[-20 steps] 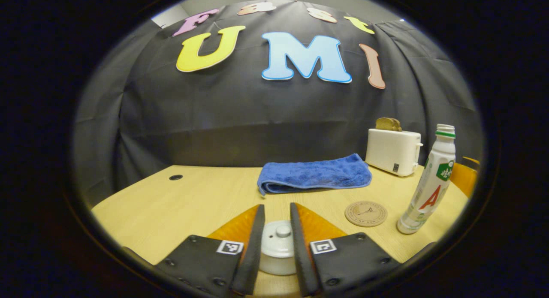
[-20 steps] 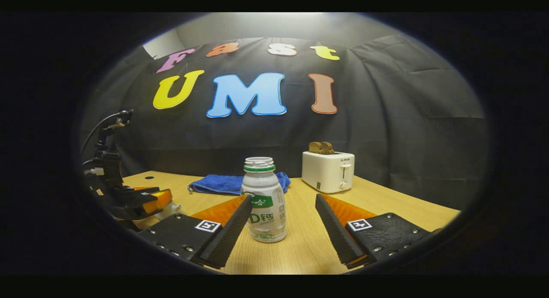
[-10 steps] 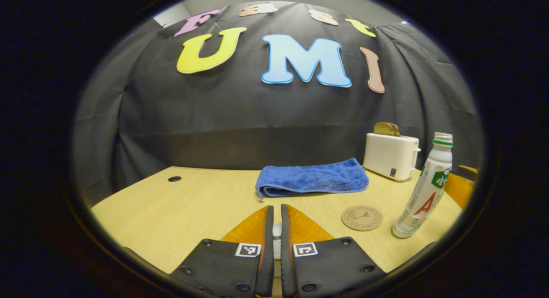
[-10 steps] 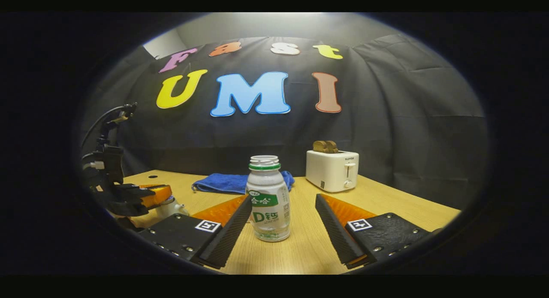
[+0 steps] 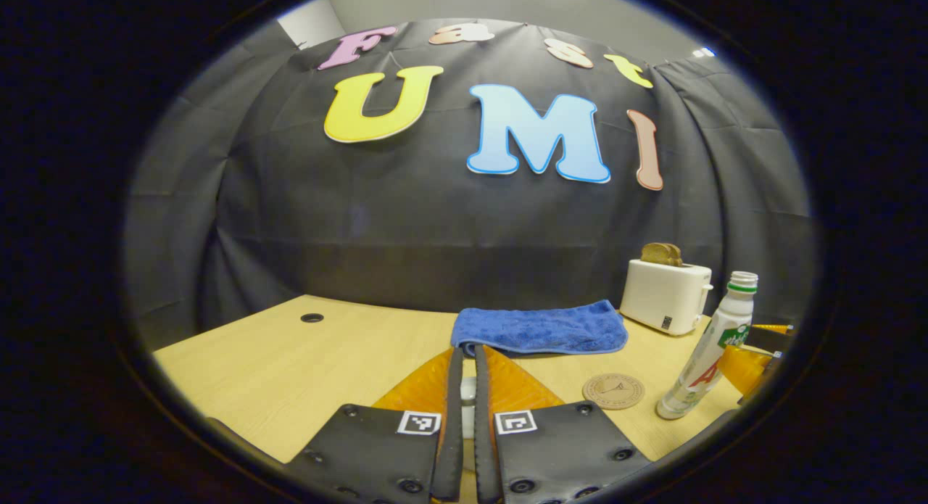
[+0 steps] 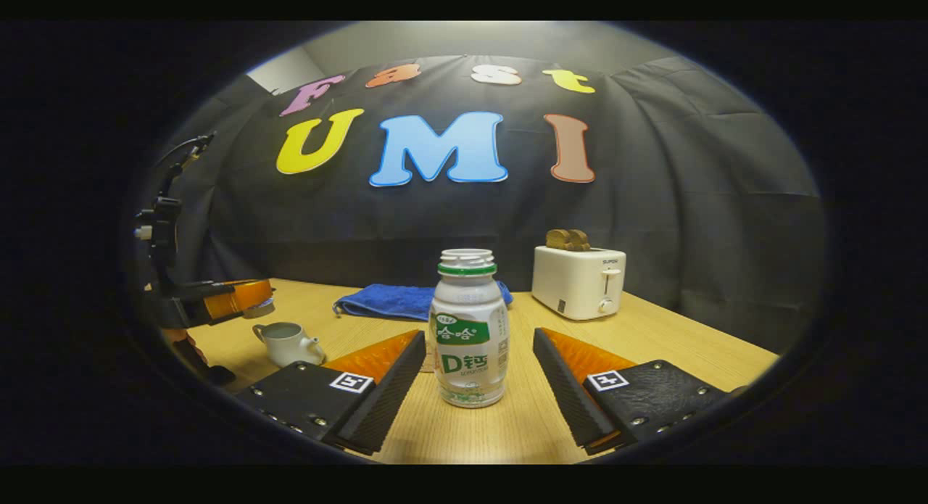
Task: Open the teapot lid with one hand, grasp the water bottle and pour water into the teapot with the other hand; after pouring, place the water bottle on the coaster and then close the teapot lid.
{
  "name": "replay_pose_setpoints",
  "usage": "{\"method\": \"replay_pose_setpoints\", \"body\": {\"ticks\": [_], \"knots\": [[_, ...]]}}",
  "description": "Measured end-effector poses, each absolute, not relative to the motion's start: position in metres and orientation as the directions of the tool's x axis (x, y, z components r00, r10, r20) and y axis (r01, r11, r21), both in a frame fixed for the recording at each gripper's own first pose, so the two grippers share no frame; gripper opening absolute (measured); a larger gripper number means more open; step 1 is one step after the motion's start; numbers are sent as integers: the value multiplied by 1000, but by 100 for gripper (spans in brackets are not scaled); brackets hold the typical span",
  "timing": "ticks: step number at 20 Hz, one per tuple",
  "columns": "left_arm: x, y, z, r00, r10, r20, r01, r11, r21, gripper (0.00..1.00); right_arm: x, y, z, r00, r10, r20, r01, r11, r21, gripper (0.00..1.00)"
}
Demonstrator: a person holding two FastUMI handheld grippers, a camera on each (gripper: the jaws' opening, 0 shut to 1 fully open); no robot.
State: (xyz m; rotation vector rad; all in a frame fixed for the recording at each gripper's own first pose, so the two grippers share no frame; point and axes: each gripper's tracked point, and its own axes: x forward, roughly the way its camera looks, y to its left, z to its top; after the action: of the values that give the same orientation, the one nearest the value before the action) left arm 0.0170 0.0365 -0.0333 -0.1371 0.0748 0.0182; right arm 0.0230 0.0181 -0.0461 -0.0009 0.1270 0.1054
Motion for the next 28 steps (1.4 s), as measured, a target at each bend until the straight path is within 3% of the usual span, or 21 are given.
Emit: {"method": "replay_pose_setpoints", "body": {"ticks": [14, 16, 19, 20, 24, 28], "knots": [[5, 67, -42, 993, 51, -102, -67, 984, -165, 13, 52, 27, -84, 965, 116, -237, -124, 992, -19, 92], [4, 73, -41, 993, 58, -98, -74, 984, -164, 17, 53, 29, -84, 965, 106, -239, -118, 992, -35, 86], [2, 77, -39, 994, 59, -91, -75, 981, -181, 17, 51, 30, -83, 964, 105, -245, -126, 989, -74, 81], [0, 80, -36, 994, 63, -86, -78, 981, -180, 13, 51, 31, -80, 963, 105, -247, -131, 987, -88, 81], [-4, 89, -32, 995, 74, -73, -87, 978, -190, 17, 48, 46, -69, 966, 108, -235, -152, 972, -179, 81], [-7, 103, -33, 993, 93, -73, -106, 975, -195, 13, 49, 60, -62, 968, 102, -228, -169, 939, -301, 81]]}}
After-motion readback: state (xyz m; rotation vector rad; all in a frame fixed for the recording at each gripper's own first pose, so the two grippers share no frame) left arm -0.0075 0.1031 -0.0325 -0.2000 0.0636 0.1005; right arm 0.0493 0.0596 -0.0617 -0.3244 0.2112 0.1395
